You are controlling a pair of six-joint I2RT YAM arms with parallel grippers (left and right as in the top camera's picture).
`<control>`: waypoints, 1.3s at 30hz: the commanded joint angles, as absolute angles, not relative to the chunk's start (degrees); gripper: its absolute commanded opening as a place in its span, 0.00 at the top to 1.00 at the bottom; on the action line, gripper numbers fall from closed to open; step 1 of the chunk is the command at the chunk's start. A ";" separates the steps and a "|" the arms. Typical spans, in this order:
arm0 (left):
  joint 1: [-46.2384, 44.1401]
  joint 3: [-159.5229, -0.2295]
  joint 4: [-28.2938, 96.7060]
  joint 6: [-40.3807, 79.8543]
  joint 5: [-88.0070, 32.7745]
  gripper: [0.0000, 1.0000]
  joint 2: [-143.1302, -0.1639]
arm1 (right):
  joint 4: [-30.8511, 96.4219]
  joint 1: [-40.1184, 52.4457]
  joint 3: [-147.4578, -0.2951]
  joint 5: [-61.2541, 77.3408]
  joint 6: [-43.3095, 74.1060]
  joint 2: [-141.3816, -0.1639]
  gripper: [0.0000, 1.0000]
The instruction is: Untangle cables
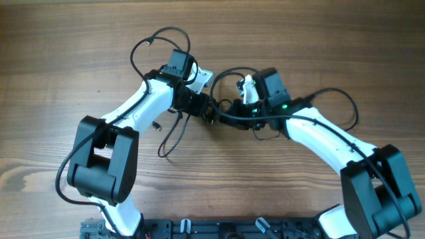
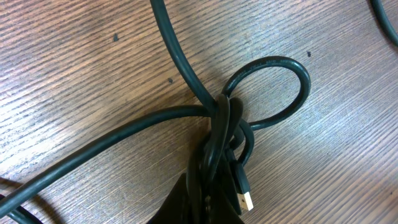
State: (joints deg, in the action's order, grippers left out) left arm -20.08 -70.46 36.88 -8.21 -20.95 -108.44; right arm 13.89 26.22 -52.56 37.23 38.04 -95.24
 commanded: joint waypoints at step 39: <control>-19.64 -71.75 36.84 -7.18 -22.09 0.92 -107.37 | -2.28 35.83 -49.80 25.10 45.63 -103.94 0.96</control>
